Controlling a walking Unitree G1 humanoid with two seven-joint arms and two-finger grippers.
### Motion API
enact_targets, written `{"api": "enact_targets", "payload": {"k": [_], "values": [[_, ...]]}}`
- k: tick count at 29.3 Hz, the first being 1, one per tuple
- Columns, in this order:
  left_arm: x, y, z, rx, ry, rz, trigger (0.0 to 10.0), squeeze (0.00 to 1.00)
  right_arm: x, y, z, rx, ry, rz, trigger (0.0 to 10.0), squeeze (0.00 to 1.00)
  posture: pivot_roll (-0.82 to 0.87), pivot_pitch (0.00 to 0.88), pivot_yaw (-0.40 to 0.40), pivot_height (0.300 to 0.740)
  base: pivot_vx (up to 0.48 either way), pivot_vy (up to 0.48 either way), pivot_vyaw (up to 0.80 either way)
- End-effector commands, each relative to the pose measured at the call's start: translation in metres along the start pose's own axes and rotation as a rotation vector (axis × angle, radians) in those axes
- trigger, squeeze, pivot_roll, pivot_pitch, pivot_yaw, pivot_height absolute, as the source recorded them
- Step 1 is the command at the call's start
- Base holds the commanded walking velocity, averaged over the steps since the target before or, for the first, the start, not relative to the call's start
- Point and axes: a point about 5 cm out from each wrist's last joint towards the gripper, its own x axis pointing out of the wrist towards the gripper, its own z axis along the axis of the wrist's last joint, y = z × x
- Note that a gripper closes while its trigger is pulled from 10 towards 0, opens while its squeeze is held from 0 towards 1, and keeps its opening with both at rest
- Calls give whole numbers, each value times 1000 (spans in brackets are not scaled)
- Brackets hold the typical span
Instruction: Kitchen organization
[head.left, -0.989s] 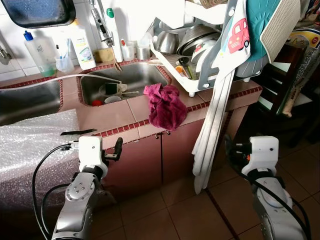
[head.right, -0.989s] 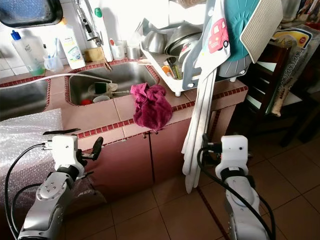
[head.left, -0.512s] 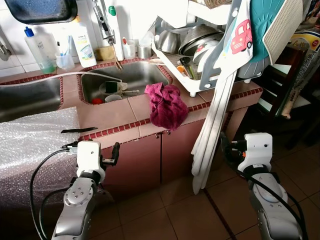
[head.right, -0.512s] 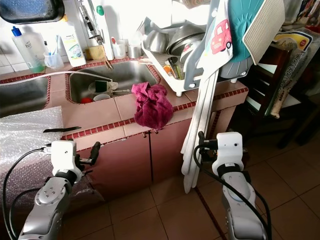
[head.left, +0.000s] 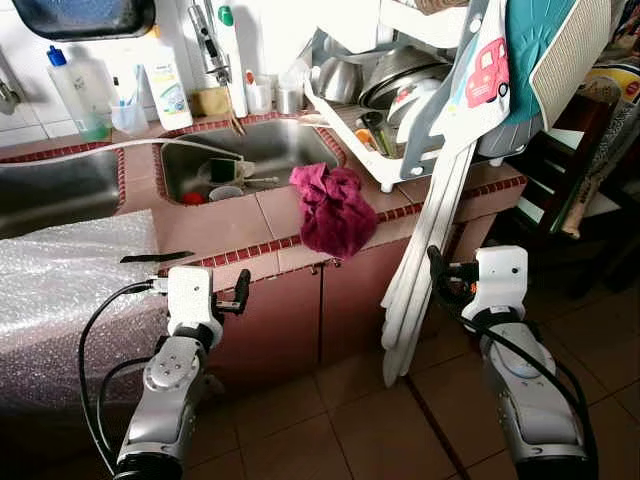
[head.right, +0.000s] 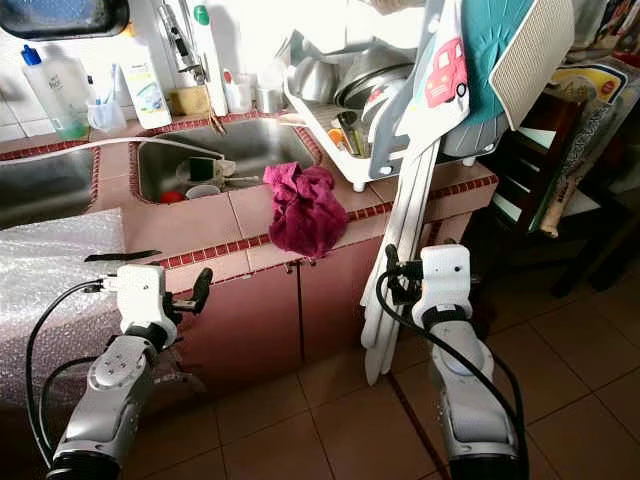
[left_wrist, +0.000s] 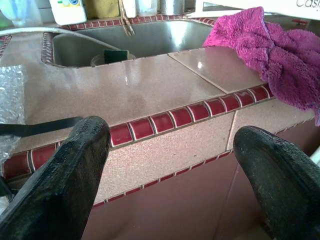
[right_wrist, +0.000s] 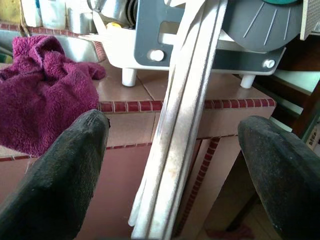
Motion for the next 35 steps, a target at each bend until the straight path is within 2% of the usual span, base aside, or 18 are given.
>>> {"api": "enact_targets", "payload": {"k": [1,6,13,18,19,20,21,22,25,26,27,28,29,30,31,35], "values": [[1,-1,1,6,-4,4,10000,0,-2,0,-3,0,8,-1,10000,0,-6,0,6,740,0,0,0],[-4,-2,-1,-8,11,-1,10000,0,-9,-1,-5,-1,18,2,10000,0,-10,0,4,740,0,0,0],[-32,9,-9,12,1,-16,10000,0,-31,-9,-9,-28,43,-16,10000,0,-38,0,10,740,0,0,0],[-39,8,-4,12,-29,-28,10000,0,-41,-13,-9,-45,56,-23,10000,0,-42,0,15,740,0,0,0],[-40,7,-3,7,-39,-30,6706,0,-43,-13,-10,-45,59,-23,10000,0,-43,0,18,740,0,0,0],[-41,7,1,5,-67,-37,0,0,-44,-13,-9,-37,56,-25,902,0,-44,0,20,740,0,0,0],[-41,7,3,6,-80,-37,0,0,-45,-13,-8,-32,53,-26,902,0,-44,0,22,740,0,0,0],[-42,6,4,-4,-77,-47,0,0,-46,-12,-7,-23,49,-24,0,0,-44,0,25,740,0,0,0],[-41,5,5,-6,-69,-58,0,0,-46,-11,-6,-26,50,-24,0,0,-43,0,27,740,0,0,0],[-41,5,6,5,-61,-65,0,0,-46,-11,-6,-35,62,-29,3922,0,-43,0,30,740,0,0,0],[-41,5,5,8,-58,-67,0,0,-45,-11,-7,-39,67,-31,3922,0,-43,0,30,740,0,0,0],[-41,4,5,5,-47,-78,8000,0,-46,-10,-6,-23,70,-28,10000,0,-42,0,31,740,0,0,0],[-41,4,6,-18,-52,-81,10000,0,-46,-10,-6,-20,68,-28,10000,329,-42,0,31,740,0,0,0],[-41,4,7,-16,-53,-79,10000,949,-46,-10,-5,-20,67,-29,10000,1000,-42,0,31,740,0,0,0],[-41,4,8,-34,-58,-84,10000,1000,-46,-10,-5,-18,66,-33,10000,1000,-42,0,31,740,0,0,0],[-40,3,8,-52,-55,-81,10000,1000,-47,-11,-4,-20,69,-39,10000,1000,-43,0,31,740,0,0,0]]}}
